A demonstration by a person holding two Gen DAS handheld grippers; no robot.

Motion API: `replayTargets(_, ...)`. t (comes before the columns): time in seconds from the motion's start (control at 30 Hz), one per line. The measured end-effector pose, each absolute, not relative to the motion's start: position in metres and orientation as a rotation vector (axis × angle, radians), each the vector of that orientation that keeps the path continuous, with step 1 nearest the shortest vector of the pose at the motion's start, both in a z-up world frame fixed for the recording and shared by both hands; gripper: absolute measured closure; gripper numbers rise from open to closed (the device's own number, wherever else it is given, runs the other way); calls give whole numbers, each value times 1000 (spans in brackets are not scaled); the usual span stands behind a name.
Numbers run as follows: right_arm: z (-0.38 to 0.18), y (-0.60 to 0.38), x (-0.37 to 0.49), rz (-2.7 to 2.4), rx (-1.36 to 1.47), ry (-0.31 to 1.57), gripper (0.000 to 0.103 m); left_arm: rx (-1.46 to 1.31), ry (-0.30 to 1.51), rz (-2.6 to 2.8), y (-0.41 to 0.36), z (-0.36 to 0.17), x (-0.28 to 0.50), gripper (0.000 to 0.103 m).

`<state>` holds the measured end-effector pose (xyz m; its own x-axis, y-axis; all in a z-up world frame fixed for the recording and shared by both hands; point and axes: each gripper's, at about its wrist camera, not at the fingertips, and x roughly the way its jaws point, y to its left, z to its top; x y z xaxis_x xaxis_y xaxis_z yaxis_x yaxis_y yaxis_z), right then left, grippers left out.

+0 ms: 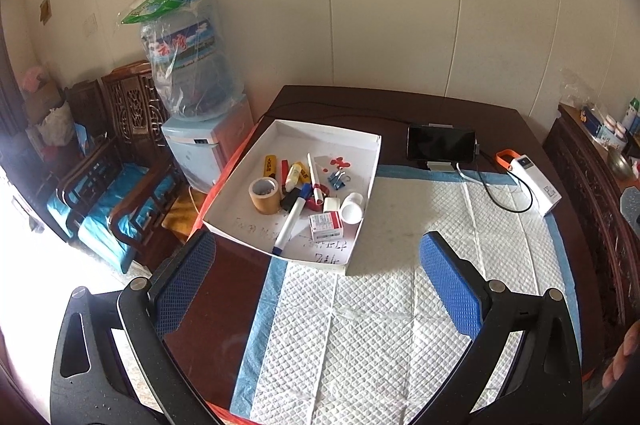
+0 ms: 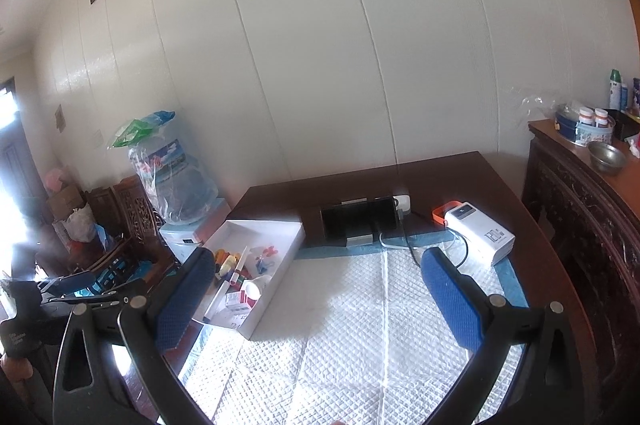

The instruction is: Organize rigid objects

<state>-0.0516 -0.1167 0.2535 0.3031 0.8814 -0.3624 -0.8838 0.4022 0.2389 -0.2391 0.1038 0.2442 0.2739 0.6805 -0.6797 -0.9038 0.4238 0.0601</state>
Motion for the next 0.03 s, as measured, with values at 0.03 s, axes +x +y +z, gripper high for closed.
replayTargets(0.03,253,-116,-52,1170,-6,477,0,-373,700,1098,104,244,-239,0)
